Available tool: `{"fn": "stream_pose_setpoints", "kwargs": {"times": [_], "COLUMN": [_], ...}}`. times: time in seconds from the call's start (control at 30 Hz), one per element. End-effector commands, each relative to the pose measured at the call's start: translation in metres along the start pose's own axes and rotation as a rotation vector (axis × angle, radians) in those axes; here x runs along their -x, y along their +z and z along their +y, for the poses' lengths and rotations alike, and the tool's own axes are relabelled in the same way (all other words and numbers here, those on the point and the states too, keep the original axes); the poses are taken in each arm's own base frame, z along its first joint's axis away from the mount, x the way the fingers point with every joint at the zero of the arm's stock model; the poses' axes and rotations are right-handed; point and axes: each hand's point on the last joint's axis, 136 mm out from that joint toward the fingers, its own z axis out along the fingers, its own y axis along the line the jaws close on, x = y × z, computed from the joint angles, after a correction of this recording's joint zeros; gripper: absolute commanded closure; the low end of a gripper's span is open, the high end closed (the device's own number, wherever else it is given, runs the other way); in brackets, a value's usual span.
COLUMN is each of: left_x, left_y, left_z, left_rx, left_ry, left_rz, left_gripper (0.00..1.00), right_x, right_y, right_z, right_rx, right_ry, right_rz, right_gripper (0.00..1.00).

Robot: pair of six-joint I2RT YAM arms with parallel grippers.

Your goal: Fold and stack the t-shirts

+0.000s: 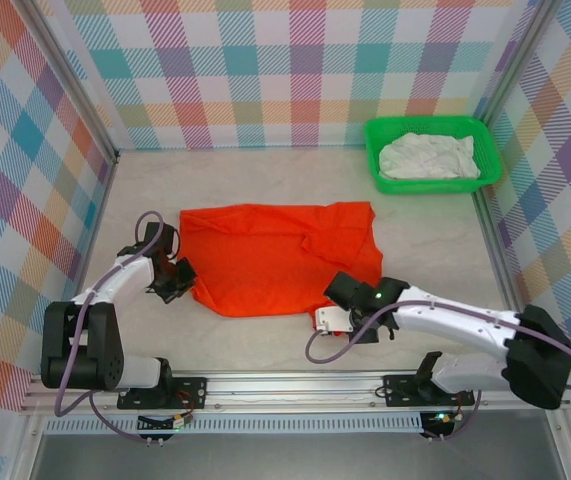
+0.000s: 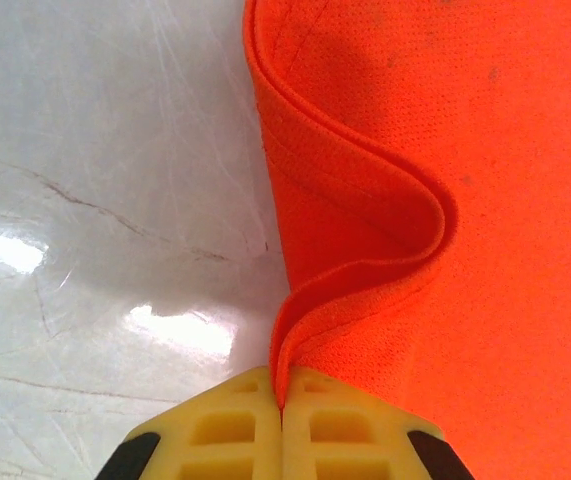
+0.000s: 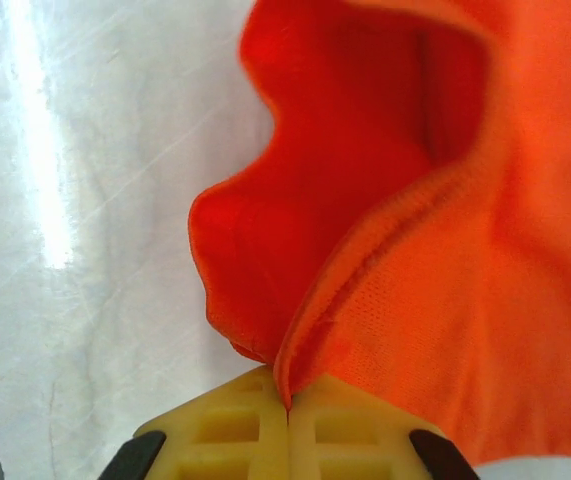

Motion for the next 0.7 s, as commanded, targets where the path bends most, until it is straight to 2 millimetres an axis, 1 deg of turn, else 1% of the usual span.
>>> {"fn": "stream_pose_setpoints", "kwargs": {"times": [0.0, 0.17, 0.33, 0.53, 0.67], "left_x": [-0.011, -0.011, -0.007, 0.0, 0.007], "left_y": [-0.006, -0.014, -0.026, -0.04, -0.046], "left_z": [0.007, 0.009, 0.012, 0.013, 0.012], "left_rx": [0.023, 0.034, 0.068, 0.089, 0.092], "left_ry": [0.011, 0.006, 0.002, -0.014, -0.028], "left_rz": [0.023, 0.021, -0.003, -0.026, -0.031], "left_gripper": [1.0, 1.0, 1.0, 1.0, 1.0], "right_x": [0.006, 0.011, 0.007, 0.002, -0.001], "right_y": [-0.025, -0.057, -0.082, -0.095, -0.09], "right_z": [-0.018, -0.043, -0.068, -0.089, -0.102], "right_rx": [-0.109, -0.257, -0.366, -0.442, -0.472], "right_ry": [0.054, 0.126, 0.216, 0.346, 0.418], "right_rz": [-0.076, -0.166, -0.187, -0.209, -0.204], "right_gripper": [1.0, 1.0, 1.0, 1.0, 1.0]}}
